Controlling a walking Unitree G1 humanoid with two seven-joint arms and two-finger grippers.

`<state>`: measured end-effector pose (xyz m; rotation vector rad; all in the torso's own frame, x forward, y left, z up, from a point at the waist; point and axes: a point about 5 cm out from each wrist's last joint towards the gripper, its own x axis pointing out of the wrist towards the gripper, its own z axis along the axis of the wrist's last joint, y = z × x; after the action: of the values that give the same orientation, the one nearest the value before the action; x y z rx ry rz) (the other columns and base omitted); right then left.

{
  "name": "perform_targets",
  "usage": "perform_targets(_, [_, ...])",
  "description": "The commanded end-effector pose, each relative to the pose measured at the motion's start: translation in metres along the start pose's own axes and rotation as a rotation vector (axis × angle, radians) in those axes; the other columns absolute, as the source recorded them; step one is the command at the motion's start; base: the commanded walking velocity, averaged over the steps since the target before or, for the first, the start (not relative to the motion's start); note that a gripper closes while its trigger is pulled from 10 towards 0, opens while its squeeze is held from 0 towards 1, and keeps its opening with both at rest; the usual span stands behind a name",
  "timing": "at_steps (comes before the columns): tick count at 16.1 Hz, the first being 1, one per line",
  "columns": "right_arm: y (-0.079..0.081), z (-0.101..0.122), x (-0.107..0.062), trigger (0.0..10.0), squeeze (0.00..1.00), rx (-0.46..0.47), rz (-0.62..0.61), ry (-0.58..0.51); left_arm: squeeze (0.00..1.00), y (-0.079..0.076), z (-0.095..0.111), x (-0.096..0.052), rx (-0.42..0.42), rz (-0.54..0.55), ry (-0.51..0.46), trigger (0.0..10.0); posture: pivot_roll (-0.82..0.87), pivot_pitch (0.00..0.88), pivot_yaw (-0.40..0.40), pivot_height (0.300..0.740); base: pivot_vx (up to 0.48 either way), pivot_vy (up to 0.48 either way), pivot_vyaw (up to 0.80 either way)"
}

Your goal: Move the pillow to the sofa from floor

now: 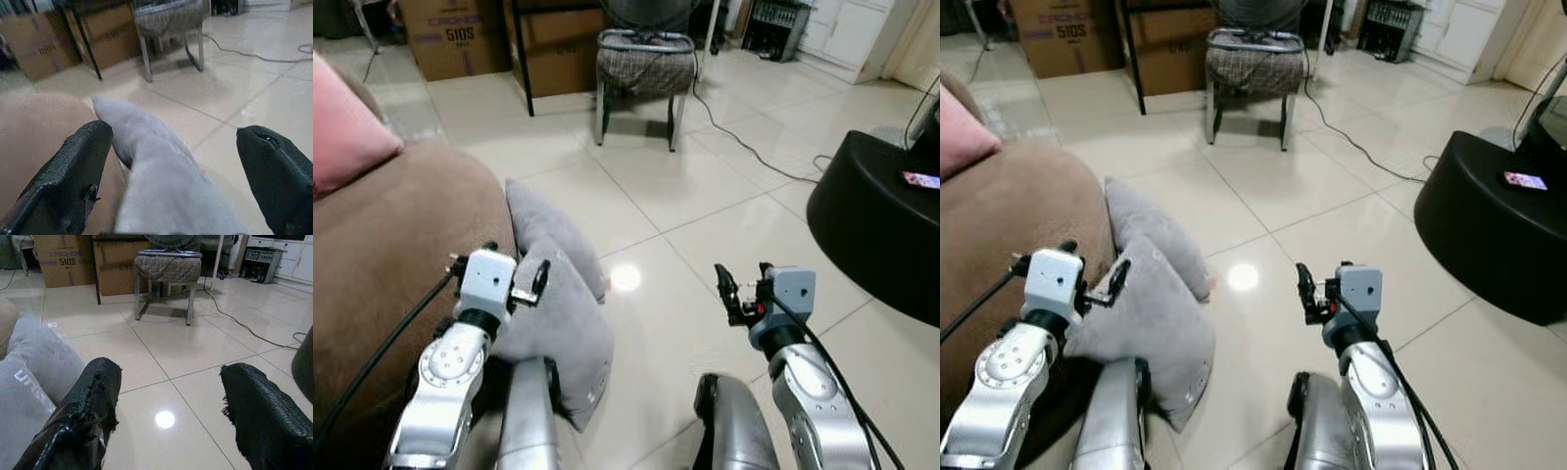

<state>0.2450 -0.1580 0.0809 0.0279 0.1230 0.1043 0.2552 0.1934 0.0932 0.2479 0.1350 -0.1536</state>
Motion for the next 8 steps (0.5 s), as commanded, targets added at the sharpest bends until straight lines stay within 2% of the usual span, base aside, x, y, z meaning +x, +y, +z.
perform_targets(1, [-0.001, 0.000, 0.001, 10.0, 0.00, 0.001, 0.005, 0.006, 0.00, -0.001, -0.001, 0.002, -0.016, -0.011, 0.015, 10.0, 0.09, 0.000, -0.055, 0.470, 0.000, 0.000, 0.00])
perform_targets(5, [-0.002, 0.005, 0.007, 10.0, 0.00, -0.070, 0.108, 0.039, 0.00, 0.001, -0.016, 0.021, -0.039, -0.048, 0.094, 10.0, 0.05, 0.000, -0.039, 0.460, 0.000, 0.000, 0.00])
perform_targets(6, [-0.002, 0.005, 0.008, 10.0, 0.00, -0.088, 0.130, 0.050, 1.00, 0.002, -0.018, 0.025, -0.038, -0.044, 0.101, 10.0, 0.05, 0.000, -0.038, 0.460, 0.000, 0.000, 0.00])
perform_targets(8, [-0.006, 0.016, 0.015, 10.0, 0.00, -0.132, 0.223, 0.076, 1.00, 0.013, -0.027, 0.040, -0.103, 0.009, 0.148, 10.0, -0.02, 0.000, -0.043, 0.460, 0.000, 0.000, 0.00])
